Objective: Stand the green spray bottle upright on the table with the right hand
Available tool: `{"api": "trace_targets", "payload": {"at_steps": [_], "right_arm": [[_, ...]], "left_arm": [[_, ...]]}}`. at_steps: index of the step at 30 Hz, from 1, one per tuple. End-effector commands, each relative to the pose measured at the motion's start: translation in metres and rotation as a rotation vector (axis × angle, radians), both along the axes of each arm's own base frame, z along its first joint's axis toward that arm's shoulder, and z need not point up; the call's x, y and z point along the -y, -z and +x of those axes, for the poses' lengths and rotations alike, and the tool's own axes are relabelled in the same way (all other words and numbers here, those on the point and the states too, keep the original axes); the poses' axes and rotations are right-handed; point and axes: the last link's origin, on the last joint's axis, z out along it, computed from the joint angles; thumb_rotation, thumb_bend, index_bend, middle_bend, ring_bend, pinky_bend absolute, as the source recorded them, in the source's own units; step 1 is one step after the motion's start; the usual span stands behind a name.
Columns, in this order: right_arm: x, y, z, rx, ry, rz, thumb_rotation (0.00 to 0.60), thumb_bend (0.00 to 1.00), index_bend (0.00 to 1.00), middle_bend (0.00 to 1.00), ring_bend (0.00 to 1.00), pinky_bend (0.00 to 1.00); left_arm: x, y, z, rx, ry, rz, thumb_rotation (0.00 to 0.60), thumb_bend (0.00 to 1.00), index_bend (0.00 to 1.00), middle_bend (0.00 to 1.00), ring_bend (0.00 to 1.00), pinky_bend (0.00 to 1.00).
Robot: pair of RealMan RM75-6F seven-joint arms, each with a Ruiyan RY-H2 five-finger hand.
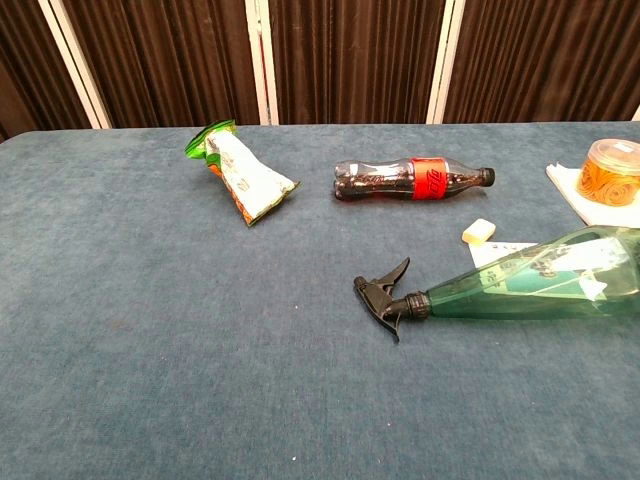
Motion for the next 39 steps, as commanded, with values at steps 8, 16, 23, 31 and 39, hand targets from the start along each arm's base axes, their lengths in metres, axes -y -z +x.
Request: {"api": "trace_targets", "payload": {"at_steps": [8, 16, 23, 31, 39], "right_arm": [[-0.004, 0.005, 0.007, -0.014, -0.031, 0.004, 0.600, 0.22, 0.00, 0.00, 0.00, 0.00], [0.016, 0.036, 0.052, -0.062, -0.238, 0.032, 0.600, 0.22, 0.10, 0.00, 0.00, 0.00], [0.070, 0.087, 0.087, -0.179, -0.219, 0.120, 0.600, 0.22, 0.12, 0.00, 0.00, 0.00], [0.097, 0.134, 0.122, -0.306, -0.234, 0.180, 0.600, 0.22, 0.12, 0.00, 0.00, 0.00], [0.116, 0.168, 0.140, -0.407, -0.232, 0.200, 0.600, 0.21, 0.14, 0.00, 0.00, 0.00]], "left_arm": [[-0.002, 0.003, 0.005, 0.015, 0.045, -0.015, 0.600, 0.00, 0.00, 0.00, 0.00, 0.05], [-0.013, 0.007, 0.009, -0.009, 0.055, 0.035, 0.600, 0.00, 0.00, 0.00, 0.00, 0.05], [-0.027, 0.013, 0.012, -0.040, 0.062, 0.042, 0.600, 0.00, 0.00, 0.00, 0.00, 0.05], [-0.038, 0.018, 0.010, -0.052, 0.052, 0.040, 0.600, 0.00, 0.00, 0.00, 0.00, 0.05], [-0.042, 0.014, 0.008, -0.049, 0.026, 0.049, 0.600, 0.00, 0.00, 0.00, 0.00, 0.05]]}}
